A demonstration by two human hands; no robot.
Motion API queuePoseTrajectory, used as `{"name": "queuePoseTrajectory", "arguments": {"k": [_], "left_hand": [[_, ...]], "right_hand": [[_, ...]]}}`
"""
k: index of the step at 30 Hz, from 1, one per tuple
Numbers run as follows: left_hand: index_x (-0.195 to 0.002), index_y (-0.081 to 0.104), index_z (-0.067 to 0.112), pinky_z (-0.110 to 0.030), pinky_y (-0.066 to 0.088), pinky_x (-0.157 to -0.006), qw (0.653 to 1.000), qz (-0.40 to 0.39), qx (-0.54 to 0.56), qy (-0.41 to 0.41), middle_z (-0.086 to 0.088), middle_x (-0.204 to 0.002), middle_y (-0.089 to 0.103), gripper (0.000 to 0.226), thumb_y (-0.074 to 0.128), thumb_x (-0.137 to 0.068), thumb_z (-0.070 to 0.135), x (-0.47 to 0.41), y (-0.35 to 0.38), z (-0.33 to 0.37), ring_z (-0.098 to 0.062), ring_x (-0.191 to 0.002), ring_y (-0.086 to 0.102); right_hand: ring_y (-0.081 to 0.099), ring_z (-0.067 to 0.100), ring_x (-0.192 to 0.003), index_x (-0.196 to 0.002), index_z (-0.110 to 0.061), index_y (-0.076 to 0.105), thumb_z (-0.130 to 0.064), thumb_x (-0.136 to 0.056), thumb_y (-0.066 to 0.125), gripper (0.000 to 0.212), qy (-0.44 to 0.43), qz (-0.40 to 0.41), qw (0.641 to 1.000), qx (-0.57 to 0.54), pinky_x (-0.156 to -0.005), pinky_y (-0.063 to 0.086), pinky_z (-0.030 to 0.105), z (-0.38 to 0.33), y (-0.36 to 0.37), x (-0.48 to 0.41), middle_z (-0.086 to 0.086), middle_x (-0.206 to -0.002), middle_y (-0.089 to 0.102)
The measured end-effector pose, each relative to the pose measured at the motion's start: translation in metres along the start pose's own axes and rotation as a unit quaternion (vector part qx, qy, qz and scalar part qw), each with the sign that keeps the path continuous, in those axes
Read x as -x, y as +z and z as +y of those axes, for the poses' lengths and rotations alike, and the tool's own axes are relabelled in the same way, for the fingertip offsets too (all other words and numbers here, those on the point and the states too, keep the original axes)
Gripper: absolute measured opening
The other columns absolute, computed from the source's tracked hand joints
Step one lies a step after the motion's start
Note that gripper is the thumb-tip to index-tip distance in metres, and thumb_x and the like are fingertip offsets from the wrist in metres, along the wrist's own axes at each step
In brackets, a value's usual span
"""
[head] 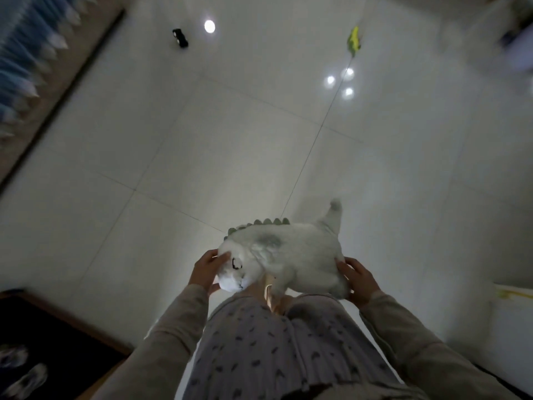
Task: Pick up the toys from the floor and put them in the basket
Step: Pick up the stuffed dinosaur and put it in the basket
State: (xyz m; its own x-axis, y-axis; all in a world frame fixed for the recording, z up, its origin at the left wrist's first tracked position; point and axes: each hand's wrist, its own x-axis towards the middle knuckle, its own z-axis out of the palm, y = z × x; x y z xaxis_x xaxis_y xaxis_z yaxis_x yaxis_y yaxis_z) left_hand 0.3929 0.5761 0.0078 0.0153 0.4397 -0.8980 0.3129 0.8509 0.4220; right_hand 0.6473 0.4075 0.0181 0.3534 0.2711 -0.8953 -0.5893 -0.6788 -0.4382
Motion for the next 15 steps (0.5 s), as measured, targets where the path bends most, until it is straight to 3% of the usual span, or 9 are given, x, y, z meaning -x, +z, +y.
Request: {"name": "queuePoseTrajectory", "arguments": {"k": [3, 9, 15], "left_hand": [[-0.089, 0.059, 0.018, -0.028, 0.048, -0.062, 1.0, 0.001, 0.009, 0.011, -0.005, -0.094, 0.058, 0.006, 0.063, -0.085, 0.019, 0.003, 0.009, 0.008, -0.025, -0.09, 0.054], [-0.096, 0.057, 0.016, -0.027, 0.046, -0.061, 0.997, 0.042, 0.05, 0.038, -0.003, -0.094, 0.057, 0.01, 0.061, -0.087, 0.018, 0.009, 0.014, 0.029, -0.018, -0.079, 0.053], [-0.098, 0.059, 0.016, -0.028, 0.048, -0.06, 0.991, 0.043, 0.081, 0.099, -0.004, -0.093, 0.06, 0.01, 0.059, -0.088, 0.017, 0.001, 0.014, 0.071, -0.018, -0.081, 0.058]], "right_hand": [[0.058, 0.018, -0.07, -0.097, -0.016, 0.06, -0.024, -0.089, 0.06, 0.011, -0.009, 0.0, 1.0, -0.019, -0.042, 0.05, 0.022, -0.007, -0.004, 0.001, 0.002, -0.085, 0.063], [0.058, 0.021, -0.077, -0.081, -0.021, 0.062, -0.025, -0.087, 0.062, 0.007, -0.004, -0.006, 1.0, -0.021, -0.068, 0.051, 0.034, -0.031, 0.014, -0.006, 0.004, -0.088, 0.063], [0.057, 0.016, -0.072, -0.099, -0.011, 0.058, -0.02, -0.09, 0.058, 0.013, -0.066, -0.046, 0.997, 0.008, -0.059, 0.047, 0.027, -0.108, 0.032, -0.029, 0.002, -0.085, 0.062]]}}
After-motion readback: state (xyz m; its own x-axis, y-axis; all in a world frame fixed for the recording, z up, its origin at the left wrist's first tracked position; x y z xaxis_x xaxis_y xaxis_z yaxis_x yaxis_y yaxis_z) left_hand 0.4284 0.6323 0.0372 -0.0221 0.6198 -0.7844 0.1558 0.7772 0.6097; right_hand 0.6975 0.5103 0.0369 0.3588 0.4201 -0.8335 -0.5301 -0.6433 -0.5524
